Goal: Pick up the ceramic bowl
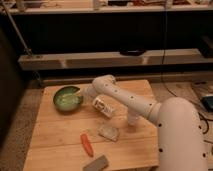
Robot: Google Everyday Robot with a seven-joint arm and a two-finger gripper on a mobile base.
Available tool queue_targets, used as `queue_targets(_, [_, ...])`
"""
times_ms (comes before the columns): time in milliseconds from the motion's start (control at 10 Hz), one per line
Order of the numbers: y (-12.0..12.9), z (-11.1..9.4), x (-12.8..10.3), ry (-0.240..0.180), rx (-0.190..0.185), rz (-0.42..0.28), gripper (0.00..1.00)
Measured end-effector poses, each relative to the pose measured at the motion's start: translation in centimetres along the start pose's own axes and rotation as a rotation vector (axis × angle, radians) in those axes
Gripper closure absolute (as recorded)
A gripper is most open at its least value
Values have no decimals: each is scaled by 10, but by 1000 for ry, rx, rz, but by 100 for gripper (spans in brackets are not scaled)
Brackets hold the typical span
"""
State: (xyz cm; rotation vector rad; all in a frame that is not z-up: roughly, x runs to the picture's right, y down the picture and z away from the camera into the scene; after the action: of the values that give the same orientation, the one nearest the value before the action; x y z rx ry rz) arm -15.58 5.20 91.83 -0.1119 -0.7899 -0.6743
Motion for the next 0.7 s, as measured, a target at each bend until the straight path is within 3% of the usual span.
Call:
queue_targets(400, [6, 10, 2, -12, -85, 17, 45])
queue_targets(700, [10, 16, 9, -16, -110, 25, 45])
